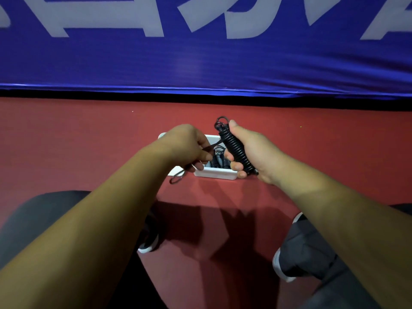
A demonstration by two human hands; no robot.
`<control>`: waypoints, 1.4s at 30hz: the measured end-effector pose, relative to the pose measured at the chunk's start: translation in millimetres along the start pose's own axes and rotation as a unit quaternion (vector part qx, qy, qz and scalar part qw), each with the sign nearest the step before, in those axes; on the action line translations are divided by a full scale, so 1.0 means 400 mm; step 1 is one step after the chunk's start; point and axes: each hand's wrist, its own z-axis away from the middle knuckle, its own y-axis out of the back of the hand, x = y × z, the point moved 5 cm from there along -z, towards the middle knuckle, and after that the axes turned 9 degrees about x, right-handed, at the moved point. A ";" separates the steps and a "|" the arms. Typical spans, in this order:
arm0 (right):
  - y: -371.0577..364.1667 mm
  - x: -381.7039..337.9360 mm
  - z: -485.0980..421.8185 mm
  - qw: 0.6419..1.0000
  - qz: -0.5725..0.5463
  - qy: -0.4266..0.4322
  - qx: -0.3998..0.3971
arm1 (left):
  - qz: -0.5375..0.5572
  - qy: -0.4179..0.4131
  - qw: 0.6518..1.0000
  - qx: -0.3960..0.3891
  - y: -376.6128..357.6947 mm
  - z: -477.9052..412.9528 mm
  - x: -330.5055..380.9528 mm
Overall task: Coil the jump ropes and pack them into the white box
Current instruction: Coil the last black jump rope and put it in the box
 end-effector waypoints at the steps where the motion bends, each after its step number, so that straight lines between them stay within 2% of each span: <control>1: -0.005 0.001 0.003 1.000 0.006 -0.005 -0.011 | 0.004 0.019 1.000 0.006 -0.007 0.000 -0.001; 6: -0.007 0.000 0.010 0.998 -0.020 -0.044 -0.035 | 0.030 0.071 0.996 0.042 -0.037 0.001 0.014; 10: 0.017 -0.017 0.006 0.996 -0.072 -0.056 -0.004 | 0.123 -0.022 0.991 0.036 -0.016 -0.010 0.043; 13: 0.039 -0.022 0.001 0.995 -0.076 -0.054 0.025 | 0.213 -0.105 0.971 -0.005 0.016 -0.007 0.069; 16: 0.046 -0.021 -0.002 0.996 -0.064 -0.053 0.030 | 0.270 -0.141 0.952 -0.030 0.029 0.004 0.074; 19: 0.048 -0.031 -0.001 0.997 -0.065 -0.046 0.021 | 0.231 -0.143 0.962 -0.016 0.040 0.019 0.065; 22: 0.050 -0.046 0.003 0.998 -0.055 -0.035 0.010 | 0.121 -0.132 0.983 -0.032 0.049 0.029 0.048; 24: 0.044 -0.051 0.010 0.999 -0.035 -0.030 -0.006 | 0.052 -0.109 0.993 -0.015 0.049 0.021 0.026; 29: 0.008 -0.047 0.039 0.994 0.040 -0.053 -0.091 | -0.094 -0.094 0.990 0.039 0.036 -0.008 0.001; 37: -0.005 -0.027 0.074 0.965 0.071 -0.145 -0.206 | -0.102 -0.094 0.989 0.058 0.021 -0.029 0.014; 40: -0.005 -0.025 0.087 0.949 0.063 -0.183 -0.247 | -0.134 -0.126 0.979 0.085 0.036 -0.026 0.044; 42: -0.009 -0.020 0.099 0.937 0.066 -0.204 -0.276 | -0.132 -0.143 0.978 0.075 0.037 -0.020 0.063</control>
